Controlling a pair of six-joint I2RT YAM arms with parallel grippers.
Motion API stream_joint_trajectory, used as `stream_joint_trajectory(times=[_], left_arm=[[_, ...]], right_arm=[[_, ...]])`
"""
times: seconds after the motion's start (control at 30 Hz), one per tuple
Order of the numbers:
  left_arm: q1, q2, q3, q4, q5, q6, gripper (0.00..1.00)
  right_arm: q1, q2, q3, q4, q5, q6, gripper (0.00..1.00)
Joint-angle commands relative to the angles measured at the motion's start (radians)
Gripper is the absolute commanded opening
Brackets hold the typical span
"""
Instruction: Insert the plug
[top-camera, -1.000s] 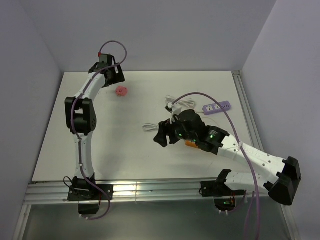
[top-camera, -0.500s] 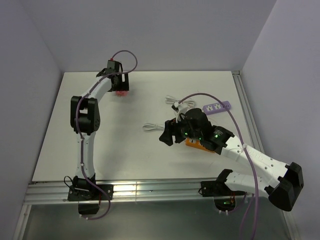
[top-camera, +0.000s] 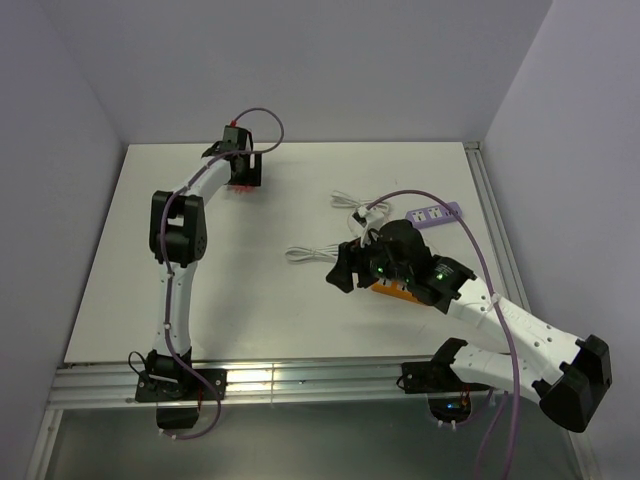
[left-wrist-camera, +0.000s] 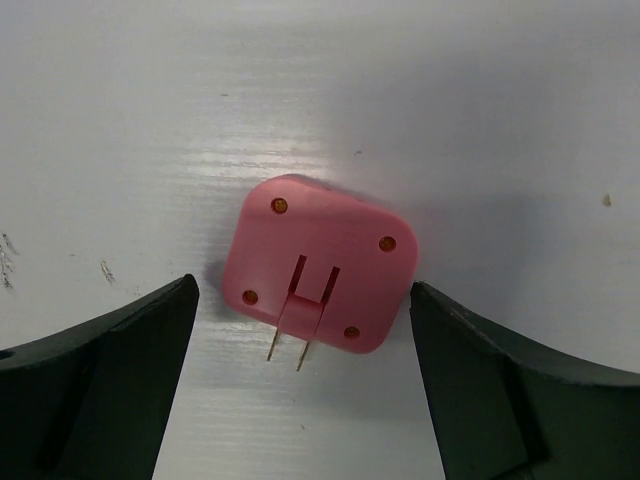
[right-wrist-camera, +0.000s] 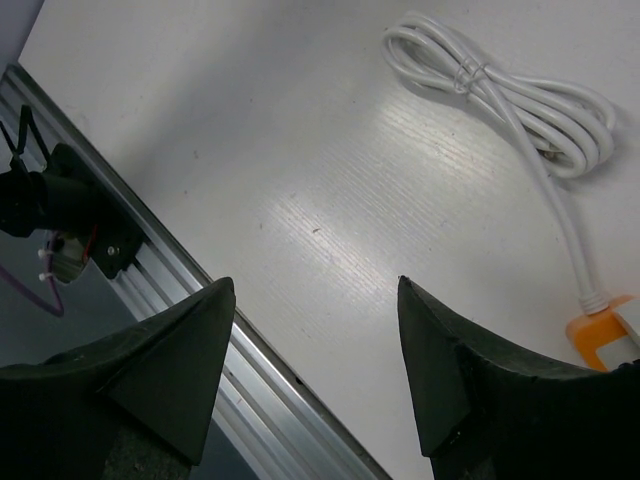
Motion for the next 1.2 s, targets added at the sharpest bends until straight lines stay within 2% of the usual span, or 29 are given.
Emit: stream_joint_trajectory(times=[0.0,0.2,0.27,0.3,0.33,0.4,0.47,0.6,0.63,0.67,0.83,0.93,1.03,1.1,1.17], left_arm=[[0.001,0.022,0.06,0.011,-0.02,0.031,0.91],[0.001,0.027,0.05,0.019,-0.015,0.034,0.85],[0.001,0.022,0.044,0.022,-0.012,0.027,0.77],[0.001,0.019,0.039,0.022,-0.012,0.022,0.72],[0.001,0.013,0.033,0.019,-0.012,0.016,0.63],[0.001,-0.004,0.001,0.028,-0.011,-0.004,0.54],[0.001,-0.048,-0.034,0.052,-0.021,-0.033,0.42],[-0.01,-0.151,-0.11,0.049,-0.113,-0.114,0.2],[-0.013,-0.197,-0.117,0.042,-0.12,-0.127,0.08],[-0.016,-0.223,-0.128,0.04,-0.124,-0.142,0.0],[-0.085,-0.445,-0.239,0.049,-0.161,-0.165,0.01],[-0.154,-0.568,-0.283,0.031,-0.147,-0.164,0.0],[-0.238,-0.701,-0.358,0.048,-0.04,-0.141,0.0],[-0.295,-0.778,-0.455,0.081,0.076,-0.13,0.0],[-0.341,-0.898,-0.577,0.152,0.132,-0.11,0.0]], right_arm=[[-0.016,-0.015,-0.007,0.02,-0.013,-0.021,0.73],[-0.026,-0.005,0.001,0.021,-0.015,-0.027,0.72],[-0.028,-0.005,0.001,0.026,-0.018,-0.027,0.72],[-0.031,-0.003,0.002,0.027,-0.019,-0.029,0.72],[-0.033,0.004,0.004,0.027,-0.019,-0.029,0.72],[-0.034,0.017,0.015,0.026,-0.019,-0.027,0.72],[-0.037,0.034,0.028,0.023,-0.009,-0.008,0.71],[-0.05,0.048,0.076,0.02,0.042,0.045,0.7],[-0.053,0.054,0.084,0.018,0.042,0.054,0.7],[-0.065,0.057,0.091,0.018,0.036,0.062,0.7],[-0.117,0.087,0.166,-0.035,0.028,0.083,0.69],[-0.194,0.084,0.17,-0.019,-0.025,0.094,0.68],[-0.267,0.093,0.18,-0.034,-0.105,0.082,0.68],[-0.284,0.119,0.226,-0.071,-0.113,0.077,0.68],[-0.29,0.129,0.255,-0.094,-0.128,0.117,0.67]])
